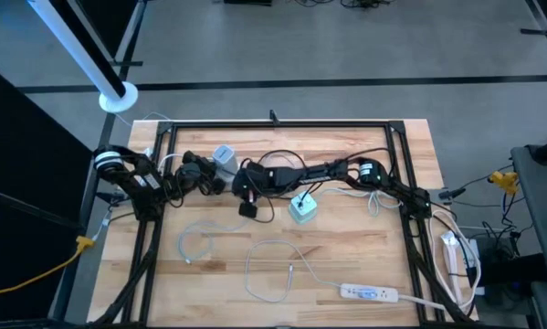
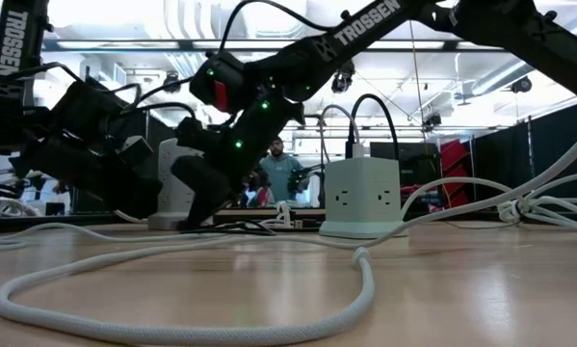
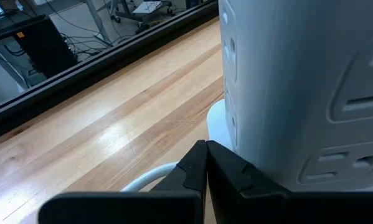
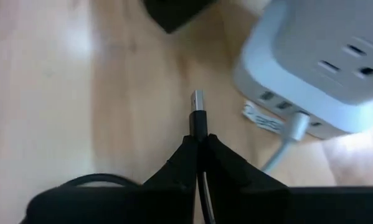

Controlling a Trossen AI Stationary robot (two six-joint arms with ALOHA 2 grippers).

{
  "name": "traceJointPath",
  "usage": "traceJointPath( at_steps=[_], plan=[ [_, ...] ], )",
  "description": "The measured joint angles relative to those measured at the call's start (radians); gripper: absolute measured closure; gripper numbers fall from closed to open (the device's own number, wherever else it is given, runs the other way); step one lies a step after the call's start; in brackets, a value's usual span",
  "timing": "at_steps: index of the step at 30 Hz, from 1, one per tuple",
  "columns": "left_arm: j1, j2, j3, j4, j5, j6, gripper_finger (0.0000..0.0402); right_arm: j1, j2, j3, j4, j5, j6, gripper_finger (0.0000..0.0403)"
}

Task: Insert USB
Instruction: Insert the black charger cable into the top white outlet extension

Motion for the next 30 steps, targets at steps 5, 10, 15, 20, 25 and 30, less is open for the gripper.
traceJointPath(
  at_steps=[5, 10, 15, 20, 25, 30],
  plan=[
    [0.000, 0.000, 0.000, 0.000, -0.004, 0.000, 0.0402, 0.010, 0.003, -0.001, 0.002, -0.017, 0.008, 0.0387],
    [0.000, 0.000, 0.000, 0.000, -0.005, 0.000, 0.0402, 0.011, 0.005, -0.004, 0.001, -0.047, 0.031, 0.0363],
    [0.000, 0.000, 0.000, 0.000, -0.006, 0.000, 0.0402, 0.011, 0.007, -0.011, 0.004, -0.072, 0.048, 0.0340],
    [0.000, 0.000, 0.000, 0.000, -0.006, 0.000, 0.0402, 0.012, 0.005, -0.024, 0.010, -0.072, 0.054, 0.0366],
    [0.000, 0.000, 0.000, 0.000, -0.007, 0.000, 0.0402, 0.014, 0.004, -0.020, 0.006, -0.046, 0.045, 0.0388],
    [0.000, 0.000, 0.000, -0.001, -0.007, 0.000, 0.0402, 0.018, 0.006, -0.005, 0.000, 0.045, 0.003, 0.0388]
  ],
)
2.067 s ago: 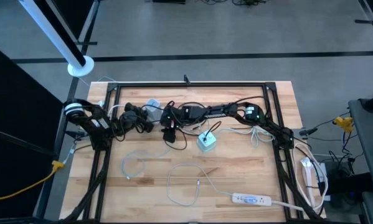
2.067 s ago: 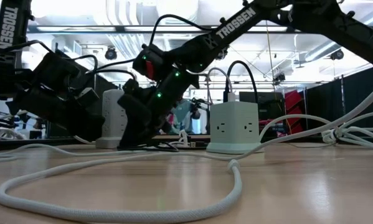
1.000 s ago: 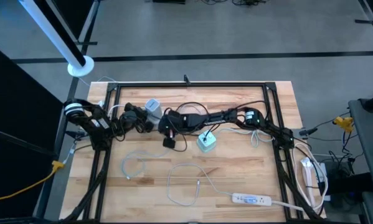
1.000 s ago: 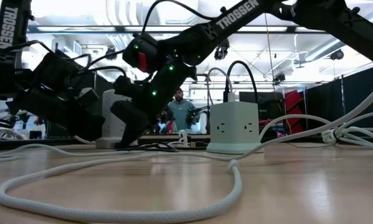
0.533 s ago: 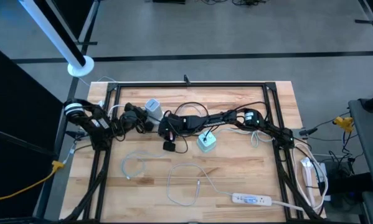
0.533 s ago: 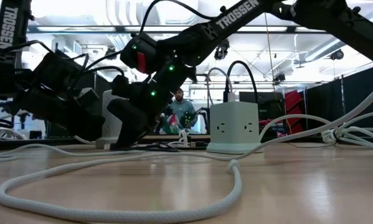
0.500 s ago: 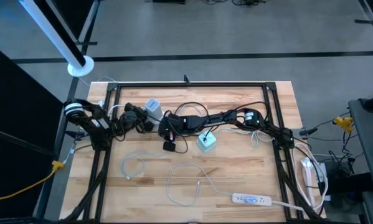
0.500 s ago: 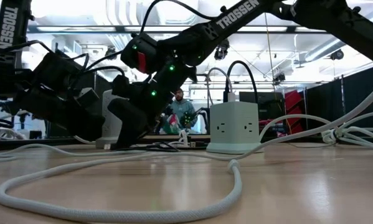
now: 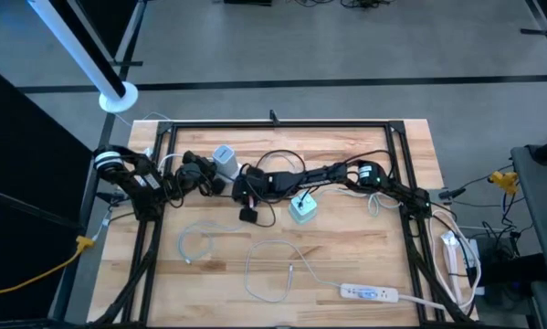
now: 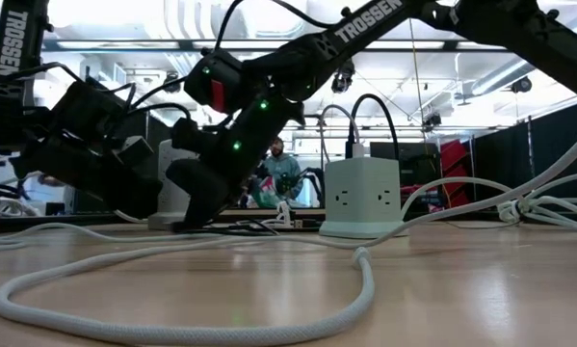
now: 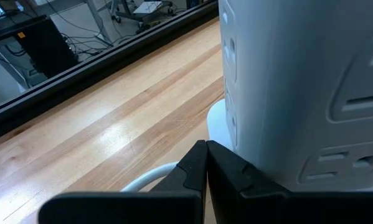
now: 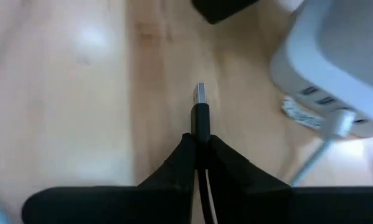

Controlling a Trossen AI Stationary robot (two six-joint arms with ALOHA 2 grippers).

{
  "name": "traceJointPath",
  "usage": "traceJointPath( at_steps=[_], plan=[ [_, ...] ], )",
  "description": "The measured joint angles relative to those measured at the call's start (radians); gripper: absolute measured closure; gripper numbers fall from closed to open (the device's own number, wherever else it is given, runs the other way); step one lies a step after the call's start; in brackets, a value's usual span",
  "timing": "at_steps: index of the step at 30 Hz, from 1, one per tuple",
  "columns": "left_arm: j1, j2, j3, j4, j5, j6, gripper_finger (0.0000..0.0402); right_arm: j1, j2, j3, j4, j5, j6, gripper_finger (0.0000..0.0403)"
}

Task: Insert USB
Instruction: Insert the black charger cable into the top white outlet extension

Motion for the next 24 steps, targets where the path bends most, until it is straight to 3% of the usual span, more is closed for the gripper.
traceJointPath(
  at_steps=[14, 24],
  plan=[
    [0.000, -0.016, 0.000, -0.033, -0.010, -0.023, 0.0402, -0.038, 0.001, 0.002, -0.006, 0.128, 0.190, 0.0388],
    [0.002, -0.046, 0.000, -0.053, 0.033, -0.041, 0.0402, -0.049, 0.001, 0.003, 0.020, 0.113, 0.176, 0.0388]
  ],
)
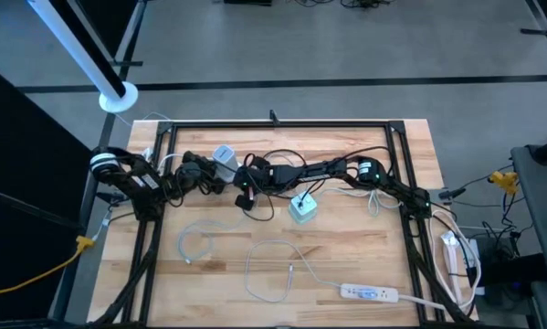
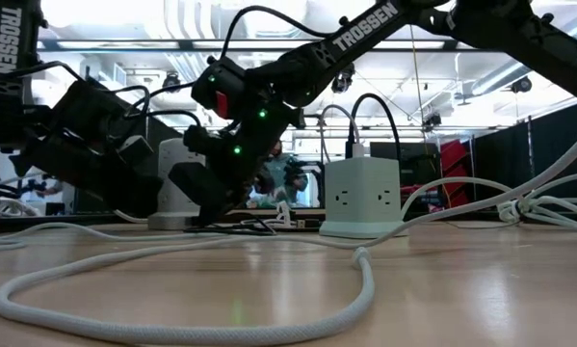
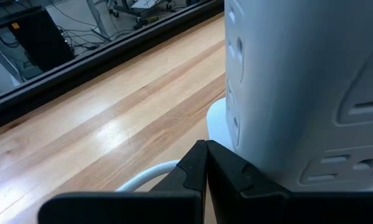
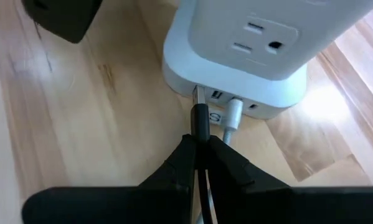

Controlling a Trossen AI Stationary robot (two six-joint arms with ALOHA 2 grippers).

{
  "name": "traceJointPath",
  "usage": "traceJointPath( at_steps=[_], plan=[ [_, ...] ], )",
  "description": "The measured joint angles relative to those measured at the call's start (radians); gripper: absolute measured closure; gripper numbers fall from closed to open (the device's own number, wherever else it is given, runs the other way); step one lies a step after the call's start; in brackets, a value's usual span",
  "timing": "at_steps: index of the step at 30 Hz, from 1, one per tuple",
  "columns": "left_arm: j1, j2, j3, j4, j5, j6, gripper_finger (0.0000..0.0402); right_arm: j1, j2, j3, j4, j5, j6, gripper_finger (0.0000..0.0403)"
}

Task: Insert USB
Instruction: Insert the black charger cable into the top white outlet extension

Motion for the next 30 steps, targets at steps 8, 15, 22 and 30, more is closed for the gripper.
traceJointPath(
  at_steps=[8, 15, 22, 30],
  plan=[
    [-0.001, 0.000, 0.000, 0.003, 0.019, -0.018, 0.0401, -0.001, 0.000, 0.001, -0.003, 0.004, -0.001, 0.0388],
    [-0.006, -0.001, 0.000, -0.010, 0.019, -0.023, 0.0401, 0.001, 0.000, 0.001, 0.010, -0.006, 0.044, 0.0388],
    [-0.013, -0.002, 0.001, -0.022, 0.014, -0.026, 0.0401, 0.004, 0.000, 0.000, 0.038, -0.015, 0.081, 0.0388],
    [-0.014, -0.002, 0.001, -0.023, 0.015, -0.018, 0.0401, -0.002, 0.000, -0.013, 0.066, -0.022, 0.078, 0.0388]
  ],
)
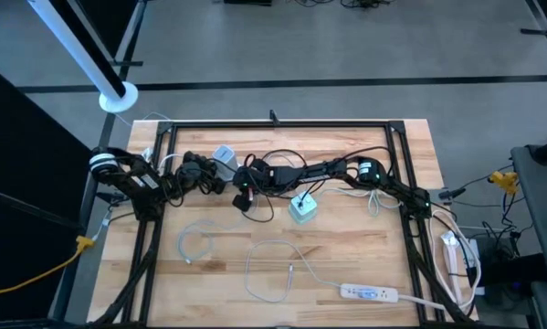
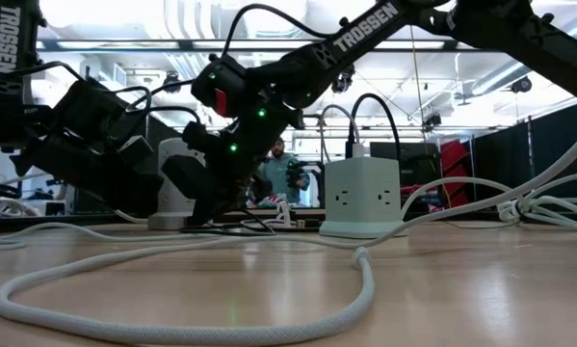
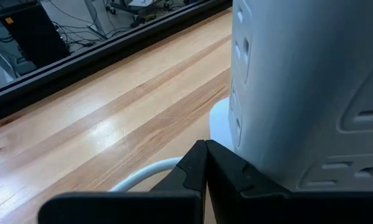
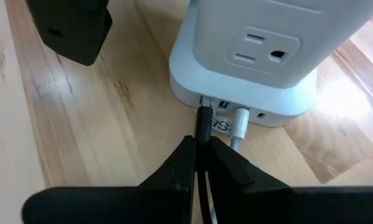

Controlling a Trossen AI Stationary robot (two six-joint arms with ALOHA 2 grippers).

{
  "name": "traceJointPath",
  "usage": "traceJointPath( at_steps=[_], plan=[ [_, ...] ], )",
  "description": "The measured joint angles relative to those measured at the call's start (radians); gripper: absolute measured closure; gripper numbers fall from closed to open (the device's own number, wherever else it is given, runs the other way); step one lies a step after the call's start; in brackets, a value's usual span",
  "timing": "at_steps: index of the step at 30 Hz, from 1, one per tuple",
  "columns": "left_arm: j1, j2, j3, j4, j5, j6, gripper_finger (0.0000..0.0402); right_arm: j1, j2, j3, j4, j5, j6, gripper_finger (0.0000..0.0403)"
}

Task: Insert USB
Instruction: Insert the black charger cable into the top white outlet extension

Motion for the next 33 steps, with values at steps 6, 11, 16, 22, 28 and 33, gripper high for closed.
traceJointPath(
  at_steps=[6, 11, 16, 22, 28, 33],
  plan=[
    [0.000, 0.000, 0.000, 0.000, 0.000, 0.000, 0.0401, -0.001, 0.007, -0.007, 0.019, -0.015, 0.063, 0.0388],
    [-0.001, 0.000, 0.000, 0.000, 0.000, -0.003, 0.0401, 0.000, 0.028, -0.003, 0.057, 0.001, 0.126, 0.0388],
    [-0.001, 0.000, 0.000, 0.000, 0.000, -0.001, 0.0401, 0.003, 0.027, -0.002, 0.066, 0.029, 0.103, 0.0388],
    [-0.001, 0.000, -0.001, 0.000, 0.000, 0.003, 0.0401, 0.005, 0.023, 0.006, 0.063, 0.052, 0.047, 0.0388],
    [-0.001, 0.000, -0.001, -0.002, -0.006, 0.005, 0.0401, 0.002, 0.015, 0.022, 0.036, 0.040, 0.013, 0.0388],
    [-0.001, 0.000, -0.001, -0.003, -0.009, 0.017, 0.0401, 0.000, 0.015, 0.027, 0.014, -0.005, -0.041, 0.0382]
  ],
)
